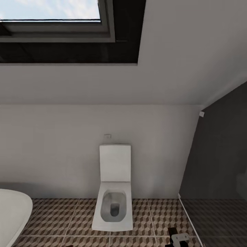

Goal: Take the four mousetraps from the cabinet in the bathroom and place them on the bathroom floor. Make sure all four end up on the same floor surface, and ensure that at least two of them are either under or directly next to the same bathroom sink.

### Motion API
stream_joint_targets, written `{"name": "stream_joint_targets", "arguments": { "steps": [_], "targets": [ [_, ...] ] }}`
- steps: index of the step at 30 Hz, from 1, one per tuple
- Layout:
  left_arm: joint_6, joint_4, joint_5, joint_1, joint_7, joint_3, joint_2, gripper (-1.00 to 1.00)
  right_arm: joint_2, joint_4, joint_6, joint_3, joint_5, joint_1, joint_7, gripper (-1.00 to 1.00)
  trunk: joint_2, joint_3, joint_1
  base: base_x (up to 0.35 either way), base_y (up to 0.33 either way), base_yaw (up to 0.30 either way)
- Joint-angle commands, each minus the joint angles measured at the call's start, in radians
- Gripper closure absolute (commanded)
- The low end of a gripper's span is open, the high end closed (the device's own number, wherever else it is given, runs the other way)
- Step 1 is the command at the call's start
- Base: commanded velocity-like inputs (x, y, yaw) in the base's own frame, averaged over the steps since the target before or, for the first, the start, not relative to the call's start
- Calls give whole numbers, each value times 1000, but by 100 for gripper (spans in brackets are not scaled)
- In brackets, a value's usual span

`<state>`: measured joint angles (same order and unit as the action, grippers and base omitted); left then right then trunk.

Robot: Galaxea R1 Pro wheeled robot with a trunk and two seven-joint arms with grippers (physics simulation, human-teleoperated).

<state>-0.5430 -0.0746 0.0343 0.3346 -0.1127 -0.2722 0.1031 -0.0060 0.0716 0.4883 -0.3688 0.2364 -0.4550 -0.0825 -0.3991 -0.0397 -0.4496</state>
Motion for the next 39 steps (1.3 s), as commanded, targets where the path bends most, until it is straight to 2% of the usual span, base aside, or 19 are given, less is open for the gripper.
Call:
{"name": "stream_joint_targets", "arguments": {
  "steps": [1,5,7,9,11,12,13,17,19,21,25,28,39],
  "targets": [
    [-2,-4,4,2,-10,-7,3,100,0,4,5,-9,8,-1,2,100,-1,0,0,0,0,0],
    [9,18,5,5,-14,-4,27,100,0,3,5,-10,3,-1,3,100,-1,0,0,0,0,0],
    [64,72,5,7,-16,-2,47,100,0,0,4,-9,1,-1,2,100,-1,0,0,0,0,0],
    [118,110,5,8,-17,-2,56,100,0,-7,3,-9,1,-1,2,100,-1,0,0,0,0,0],
    [260,196,7,9,-17,-2,70,100,0,-31,1,-9,1,-1,2,100,-1,0,0,0,0,0],
    [296,219,7,9,-17,-1,72,100,-1,-39,0,-9,1,-1,1,100,-1,0,0,0,0,0],
    [363,267,7,9,-17,-1,74,100,-2,-56,-3,-9,2,-1,1,100,-1,0,0,0,0,0],
    [522,431,8,10,-19,-1,77,100,-18,-133,-16,-8,4,-1,-8,100,-1,0,0,0,0,0],
    [625,519,9,14,-20,-1,78,100,-34,-193,-84,-6,5,-3,-19,100,-1,0,0,0,0,0],
    [678,557,9,15,-21,-1,77,100,-41,-235,-154,-5,6,-6,-21,100,-1,0,0,0,0,0],
    [727,594,9,17,-21,-1,68,100,-54,-315,-261,-2,6,-9,-23,100,-1,0,0,0,0,0],
    [722,598,8,17,-21,0,64,100,-56,-325,-274,-1,6,-10,-22,100,-1,0,0,0,0,0],
    [581,607,1,17,-21,4,69,100,-57,-342,-263,-3,-2,-10,-15,100,-1,0,0,0,0,0]
  ]
}}
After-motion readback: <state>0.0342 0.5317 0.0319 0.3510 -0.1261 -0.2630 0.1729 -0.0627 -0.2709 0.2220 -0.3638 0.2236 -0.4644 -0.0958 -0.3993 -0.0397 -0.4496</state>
